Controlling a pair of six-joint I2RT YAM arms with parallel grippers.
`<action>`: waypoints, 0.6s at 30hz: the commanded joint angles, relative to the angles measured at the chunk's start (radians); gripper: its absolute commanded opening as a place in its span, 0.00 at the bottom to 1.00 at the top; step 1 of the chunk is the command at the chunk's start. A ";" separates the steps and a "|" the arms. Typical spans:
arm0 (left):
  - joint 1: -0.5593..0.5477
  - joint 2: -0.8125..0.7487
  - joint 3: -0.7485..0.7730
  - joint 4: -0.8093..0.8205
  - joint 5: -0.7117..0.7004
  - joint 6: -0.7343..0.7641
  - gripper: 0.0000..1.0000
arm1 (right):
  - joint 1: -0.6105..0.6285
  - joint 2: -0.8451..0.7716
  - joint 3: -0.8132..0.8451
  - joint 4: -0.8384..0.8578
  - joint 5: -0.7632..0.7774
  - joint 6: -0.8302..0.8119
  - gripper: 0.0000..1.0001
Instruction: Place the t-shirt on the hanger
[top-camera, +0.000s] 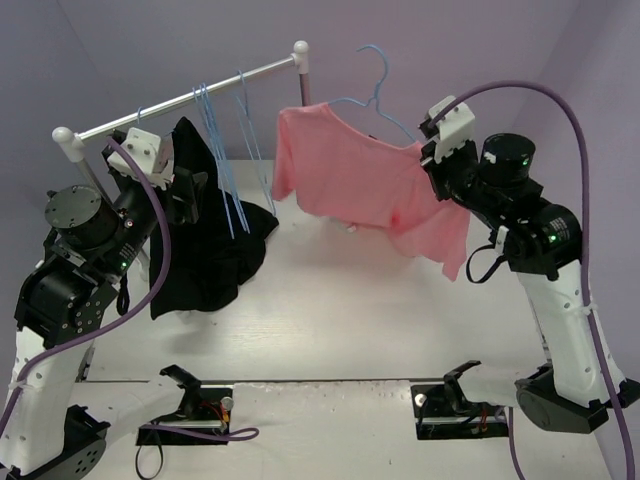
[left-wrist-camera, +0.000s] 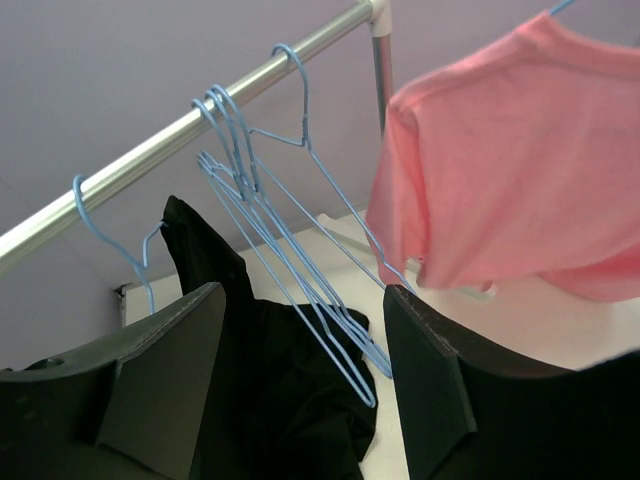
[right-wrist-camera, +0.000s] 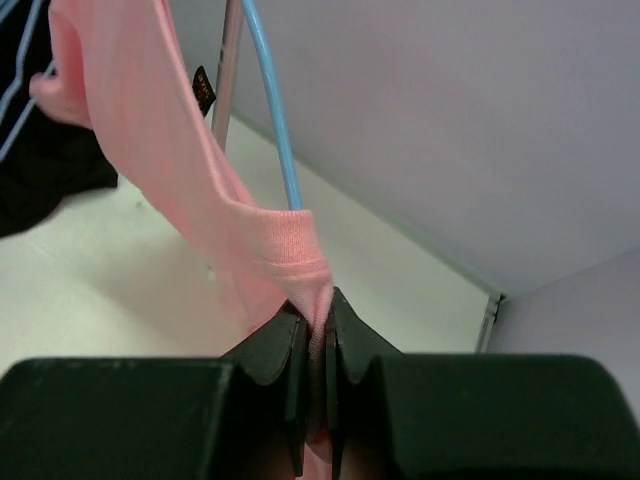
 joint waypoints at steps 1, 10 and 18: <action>0.004 -0.006 -0.032 0.021 -0.004 -0.043 0.60 | -0.002 -0.075 -0.141 0.178 0.085 0.054 0.00; 0.004 -0.035 -0.107 -0.008 -0.024 -0.078 0.60 | 0.001 -0.007 -0.190 0.254 -0.012 0.123 0.00; 0.004 -0.079 -0.120 -0.103 -0.164 -0.145 0.60 | 0.087 0.214 -0.048 0.348 0.050 0.144 0.00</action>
